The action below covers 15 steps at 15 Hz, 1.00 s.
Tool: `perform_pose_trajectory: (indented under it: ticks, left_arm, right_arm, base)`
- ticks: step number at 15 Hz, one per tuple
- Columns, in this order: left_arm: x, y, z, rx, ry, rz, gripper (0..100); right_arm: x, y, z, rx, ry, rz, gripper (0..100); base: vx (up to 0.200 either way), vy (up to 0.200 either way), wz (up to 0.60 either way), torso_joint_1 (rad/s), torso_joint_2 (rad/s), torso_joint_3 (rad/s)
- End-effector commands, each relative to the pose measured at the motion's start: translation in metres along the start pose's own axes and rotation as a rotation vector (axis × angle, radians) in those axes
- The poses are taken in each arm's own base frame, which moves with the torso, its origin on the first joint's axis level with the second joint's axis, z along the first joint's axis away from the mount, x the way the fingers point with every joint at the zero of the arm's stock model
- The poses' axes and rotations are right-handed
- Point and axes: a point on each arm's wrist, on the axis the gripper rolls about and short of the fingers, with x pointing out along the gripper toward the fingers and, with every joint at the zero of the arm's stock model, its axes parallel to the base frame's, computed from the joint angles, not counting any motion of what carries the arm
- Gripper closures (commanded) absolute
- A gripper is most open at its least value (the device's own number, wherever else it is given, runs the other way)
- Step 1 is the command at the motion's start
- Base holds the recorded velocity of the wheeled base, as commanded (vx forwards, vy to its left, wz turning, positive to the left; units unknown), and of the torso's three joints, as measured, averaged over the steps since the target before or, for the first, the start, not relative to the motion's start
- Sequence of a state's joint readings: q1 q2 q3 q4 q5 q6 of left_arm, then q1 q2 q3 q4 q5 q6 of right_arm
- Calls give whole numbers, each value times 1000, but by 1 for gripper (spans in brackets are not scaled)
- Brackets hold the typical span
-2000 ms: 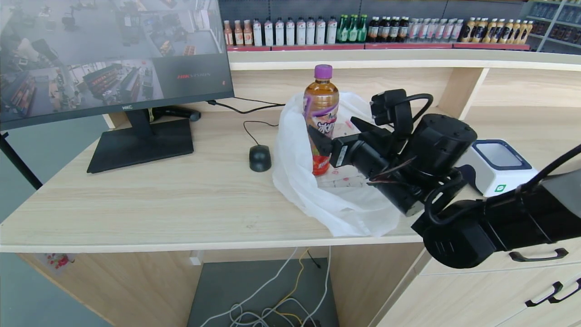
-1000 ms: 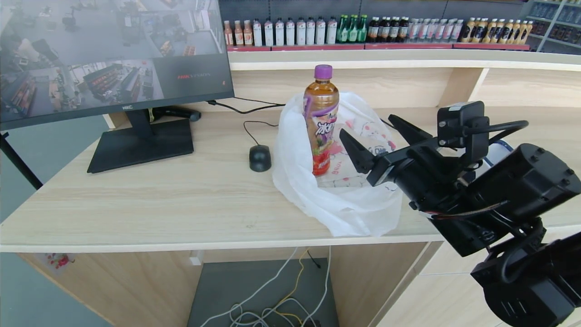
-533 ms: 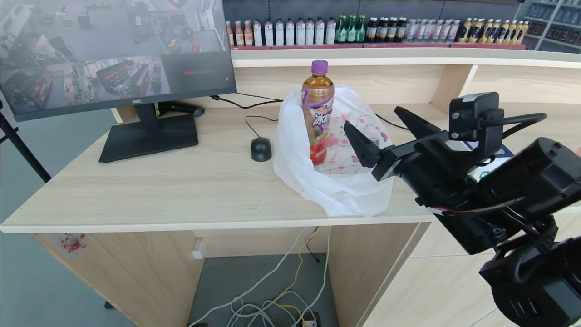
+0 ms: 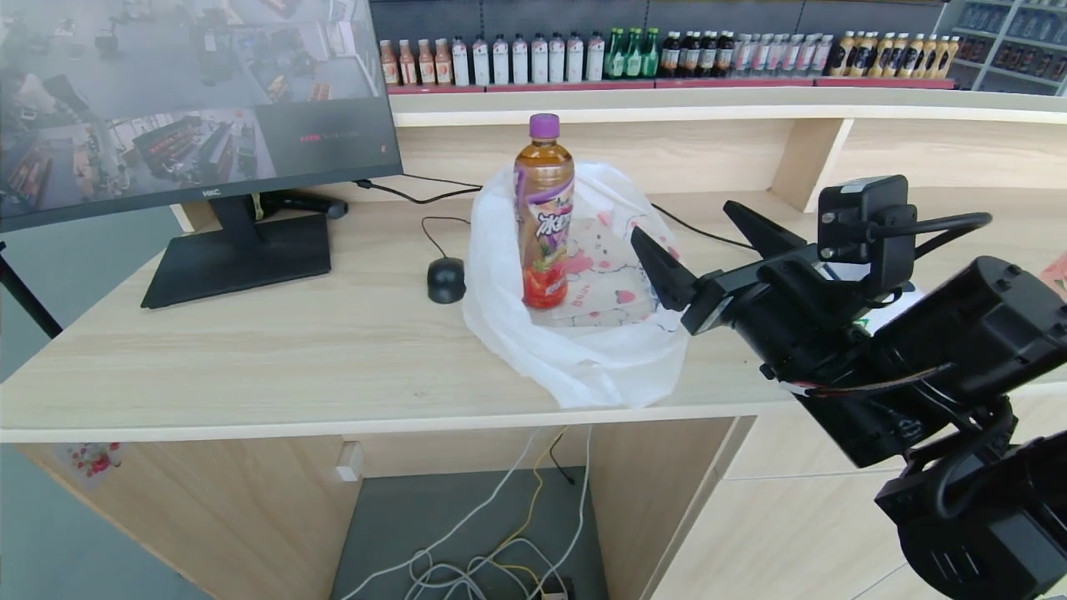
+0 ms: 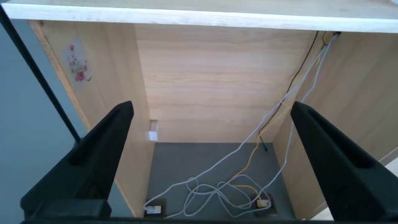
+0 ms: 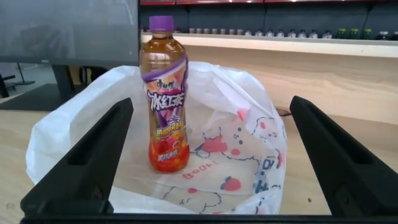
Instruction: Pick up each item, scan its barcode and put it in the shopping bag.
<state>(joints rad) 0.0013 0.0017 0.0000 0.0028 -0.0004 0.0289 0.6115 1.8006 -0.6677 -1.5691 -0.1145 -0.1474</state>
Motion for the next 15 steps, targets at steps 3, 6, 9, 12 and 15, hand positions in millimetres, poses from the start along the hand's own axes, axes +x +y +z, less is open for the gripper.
perform_pose_trajectory:
  ticks: [3, 6, 9, 12, 15]
  left_arm:
    - [0, 0, 0, -1, 0, -1, 0]
    - [0, 0, 0, 0, 0, -1, 0]
    - [0, 0, 0, -1, 0, -1, 0]
    - [0, 0, 0, -6, 0, -1, 0]
    - [0, 0, 0, -6, 0, -1, 0]
  right_arm:
    - [1, 1, -2, 0, 2, 1, 0]
    - [-5, 0, 2, 0, 4, 2, 0]
    - [-13, -2, 9, -2, 2, 1, 0]
    - [-21, -3, 11, -2, 10, 3, 0]
    - [-25, -4, 14, -2, 8, 2, 0]
  base:
    - [0, -200, 0, 1, 7, 2]
    - [0, -200, 0, 2, 2, 2]
    - [0, -200, 0, 1, 4, 6]
    - [0, -200, 0, 1, 4, 1]
    - [0, -200, 0, 2, 2, -1]
